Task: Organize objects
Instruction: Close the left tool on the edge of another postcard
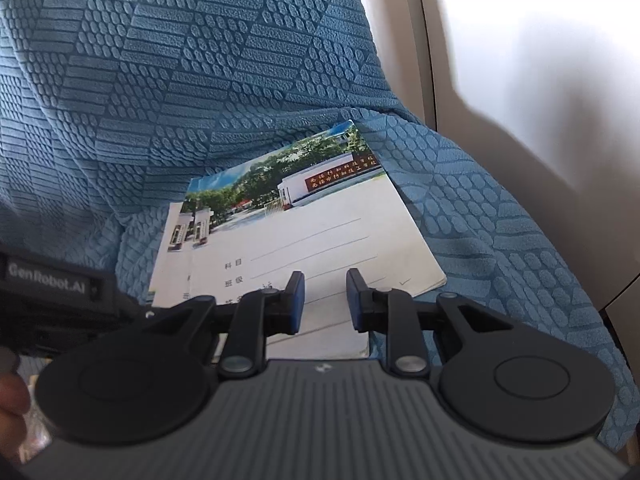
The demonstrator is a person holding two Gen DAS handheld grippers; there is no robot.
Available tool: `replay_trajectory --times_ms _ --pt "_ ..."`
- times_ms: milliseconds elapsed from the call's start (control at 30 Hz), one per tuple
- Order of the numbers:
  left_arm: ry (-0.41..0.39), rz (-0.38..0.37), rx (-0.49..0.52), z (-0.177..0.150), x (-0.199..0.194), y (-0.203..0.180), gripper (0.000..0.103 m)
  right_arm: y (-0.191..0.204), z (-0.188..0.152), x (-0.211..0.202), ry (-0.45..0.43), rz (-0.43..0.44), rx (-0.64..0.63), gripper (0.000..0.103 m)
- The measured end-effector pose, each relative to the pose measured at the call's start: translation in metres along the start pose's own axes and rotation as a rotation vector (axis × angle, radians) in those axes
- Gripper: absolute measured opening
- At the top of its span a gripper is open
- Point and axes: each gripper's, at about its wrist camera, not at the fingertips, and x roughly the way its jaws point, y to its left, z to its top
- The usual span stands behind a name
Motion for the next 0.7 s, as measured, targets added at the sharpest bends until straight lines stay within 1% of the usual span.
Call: replay_trajectory --times_ms 67,133,233,300,367,400,433,467,500,533,633,667,700 --pt "0.007 -0.019 -0.020 0.002 0.000 0.002 0.039 0.002 0.000 0.001 -0.004 -0.003 -0.012 0.026" --pt "0.010 -0.040 -0.053 0.004 -0.002 0.006 0.039 0.001 0.000 0.002 -0.006 -0.001 -0.002 0.026" --pt "-0.001 -0.109 -0.092 0.005 -0.008 0.014 0.039 -0.003 0.001 0.002 -0.008 0.015 0.039 0.026" --pt "-0.006 -0.191 -0.131 0.005 -0.013 0.021 0.039 -0.007 0.002 0.002 -0.009 0.027 0.071 0.025" --pt "-0.007 -0.297 -0.185 0.006 -0.016 0.030 0.038 -0.010 0.002 0.002 -0.010 0.041 0.107 0.024" --pt "-0.006 -0.352 -0.214 0.006 -0.016 0.034 0.034 -0.012 0.002 0.002 -0.010 0.050 0.129 0.024" --pt "-0.004 -0.400 -0.240 0.006 -0.016 0.038 0.033 -0.014 0.002 0.002 -0.010 0.060 0.151 0.024" --pt "0.006 -0.438 -0.254 0.007 -0.014 0.038 0.032 -0.017 0.002 0.003 -0.009 0.070 0.173 0.024" --pt "0.020 -0.455 -0.256 0.009 -0.012 0.038 0.027 -0.020 0.002 0.004 -0.008 0.080 0.194 0.024" --pt "0.030 -0.442 -0.252 0.010 -0.009 0.035 0.027 -0.023 0.001 0.004 -0.007 0.090 0.215 0.024" --pt "0.037 -0.374 -0.194 0.014 -0.004 0.023 0.025 -0.029 0.000 0.005 -0.006 0.115 0.264 0.024" --pt "0.050 -0.346 -0.181 0.015 -0.001 0.020 0.023 -0.031 -0.001 0.006 -0.006 0.125 0.280 0.023" --pt "0.061 -0.310 -0.173 0.015 0.002 0.017 0.017 -0.033 -0.001 0.007 -0.001 0.132 0.296 0.023"
